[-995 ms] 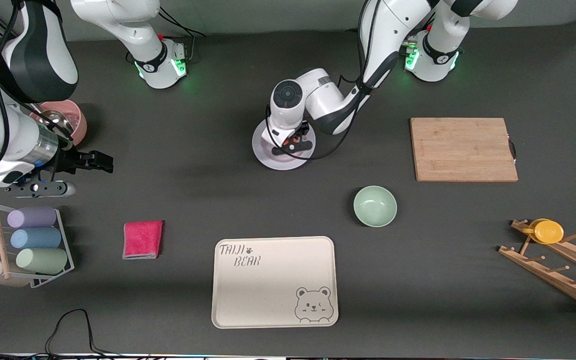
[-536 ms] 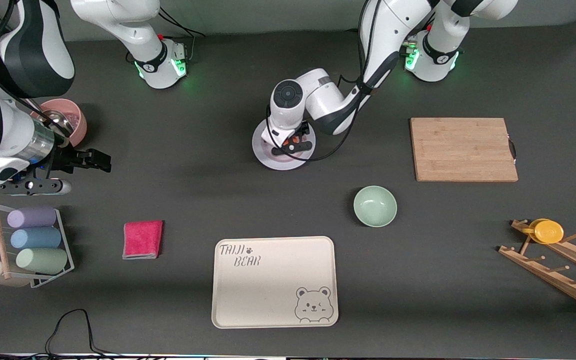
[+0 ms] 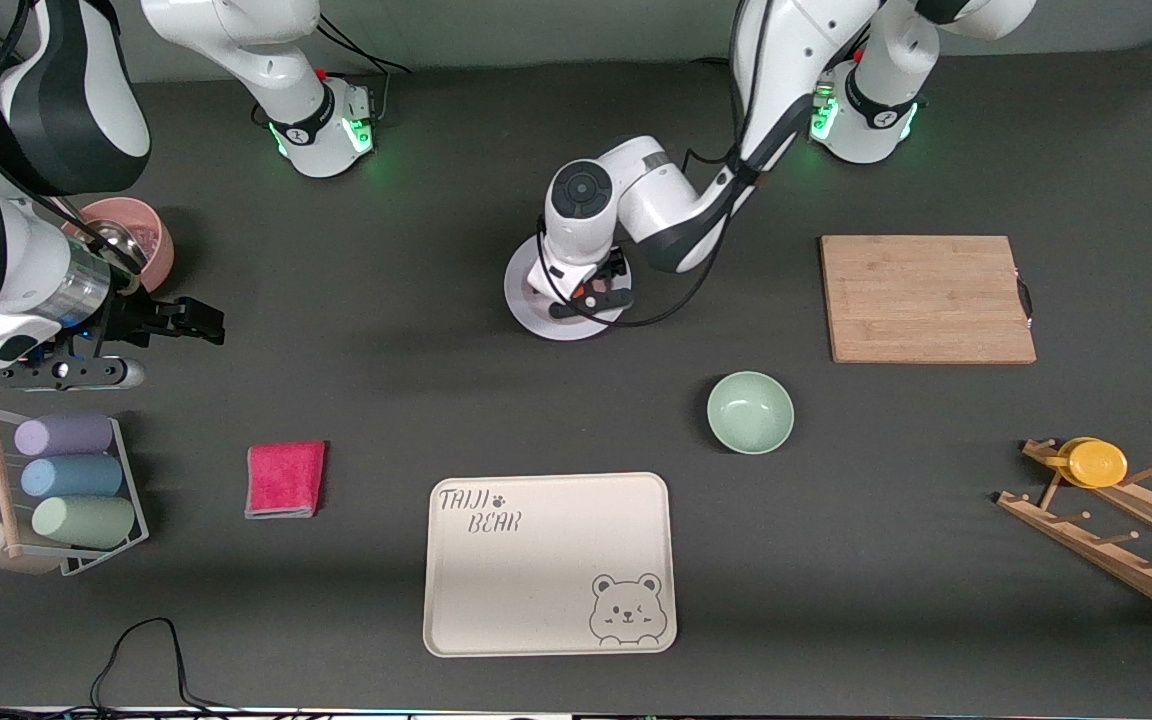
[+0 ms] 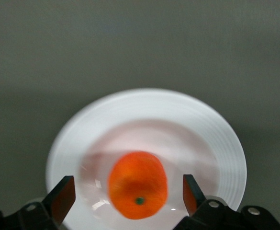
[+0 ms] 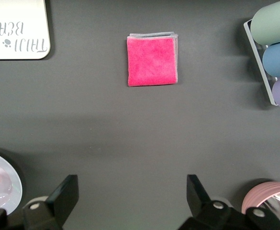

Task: Place orange and plate with both arms
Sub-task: 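Lower the orange onto the plate, open the left gripper, withdraw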

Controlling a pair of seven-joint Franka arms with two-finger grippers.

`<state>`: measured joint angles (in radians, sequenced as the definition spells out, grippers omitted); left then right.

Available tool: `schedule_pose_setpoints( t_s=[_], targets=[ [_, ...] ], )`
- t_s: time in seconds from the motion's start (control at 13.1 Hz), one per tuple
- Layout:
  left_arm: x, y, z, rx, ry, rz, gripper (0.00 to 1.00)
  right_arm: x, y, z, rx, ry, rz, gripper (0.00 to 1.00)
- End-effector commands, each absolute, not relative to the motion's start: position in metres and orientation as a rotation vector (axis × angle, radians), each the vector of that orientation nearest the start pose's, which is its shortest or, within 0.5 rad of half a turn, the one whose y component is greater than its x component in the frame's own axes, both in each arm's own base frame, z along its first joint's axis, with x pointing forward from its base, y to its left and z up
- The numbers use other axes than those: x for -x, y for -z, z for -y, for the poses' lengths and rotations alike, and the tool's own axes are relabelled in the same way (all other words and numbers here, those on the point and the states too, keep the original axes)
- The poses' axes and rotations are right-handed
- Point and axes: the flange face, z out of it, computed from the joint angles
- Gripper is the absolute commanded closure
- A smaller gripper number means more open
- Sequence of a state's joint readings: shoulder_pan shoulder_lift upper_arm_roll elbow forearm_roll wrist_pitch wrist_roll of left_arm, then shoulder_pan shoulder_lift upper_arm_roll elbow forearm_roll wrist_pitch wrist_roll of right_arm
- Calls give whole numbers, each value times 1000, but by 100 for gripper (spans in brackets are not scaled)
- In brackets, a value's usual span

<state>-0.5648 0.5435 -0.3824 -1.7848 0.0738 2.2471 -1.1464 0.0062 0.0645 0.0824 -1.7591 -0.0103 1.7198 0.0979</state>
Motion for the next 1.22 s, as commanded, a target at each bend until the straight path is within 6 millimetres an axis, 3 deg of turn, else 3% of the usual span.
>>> schedule_pose_setpoints(
  t_s=[0.0,0.15,0.31,0.38,0.54,0.61,0.69,0.84,0.99,1.15],
  targets=[
    [-431,-350,457,3111,-169,182,0,-563,-506,-55,3096,-183,-66,0],
    [-459,-405,406,3121,-169,179,0,-560,-505,-55,3098,-188,-65,0],
    [-495,-454,323,3189,-245,69,0,-552,-499,-53,3099,-211,-66,0],
    [-511,-473,280,3230,-271,116,0,-549,-495,-53,3100,-226,-67,0],
    [-535,-497,202,3223,-253,192,0,-539,-487,-53,3102,-256,-65,0],
    [-545,-505,170,3184,-244,144,0,-533,-486,-53,3103,-259,-66,0],
    [-550,-516,144,3099,-227,89,0,-527,-486,-55,3104,-259,-60,0],
    [-558,-539,87,3035,-238,153,0,-523,-488,-61,3106,-257,-43,0],
    [-561,-546,52,3049,-260,103,0,-521,-489,-65,3107,-257,-29,0],
    [-558,-549,29,3050,-282,150,0,-519,-490,-82,3111,-253,9,0]
  ],
)
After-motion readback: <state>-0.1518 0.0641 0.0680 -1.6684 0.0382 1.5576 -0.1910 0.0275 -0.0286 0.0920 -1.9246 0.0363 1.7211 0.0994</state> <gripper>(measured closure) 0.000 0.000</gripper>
